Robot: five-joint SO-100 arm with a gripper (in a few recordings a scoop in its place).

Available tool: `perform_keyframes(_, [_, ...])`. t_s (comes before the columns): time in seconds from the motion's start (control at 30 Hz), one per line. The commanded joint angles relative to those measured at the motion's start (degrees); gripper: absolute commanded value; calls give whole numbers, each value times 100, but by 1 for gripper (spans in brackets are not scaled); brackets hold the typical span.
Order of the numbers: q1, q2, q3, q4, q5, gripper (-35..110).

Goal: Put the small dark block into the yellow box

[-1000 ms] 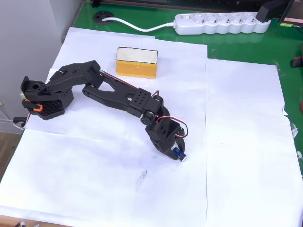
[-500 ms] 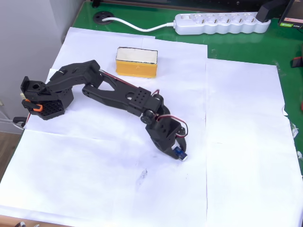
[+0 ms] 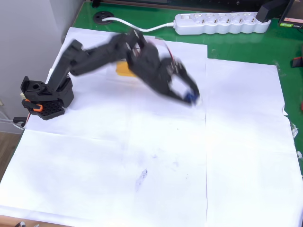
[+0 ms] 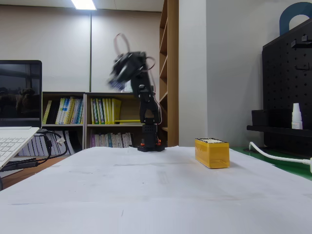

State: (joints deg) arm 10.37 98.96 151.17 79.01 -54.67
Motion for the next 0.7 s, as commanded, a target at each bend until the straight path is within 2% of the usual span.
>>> perform_keyframes(0.0, [-598, -1688, -738, 176, -88, 0])
perform_keyframes(0.2, [-1925, -3103, -2452, 519, -404, 0])
perform_keyframes(0.43, [-2979, -3410, -3894, 1116, -1283, 0])
perform_keyframes(0.67, [-3577, -3568, -5695, 114, -1248, 0])
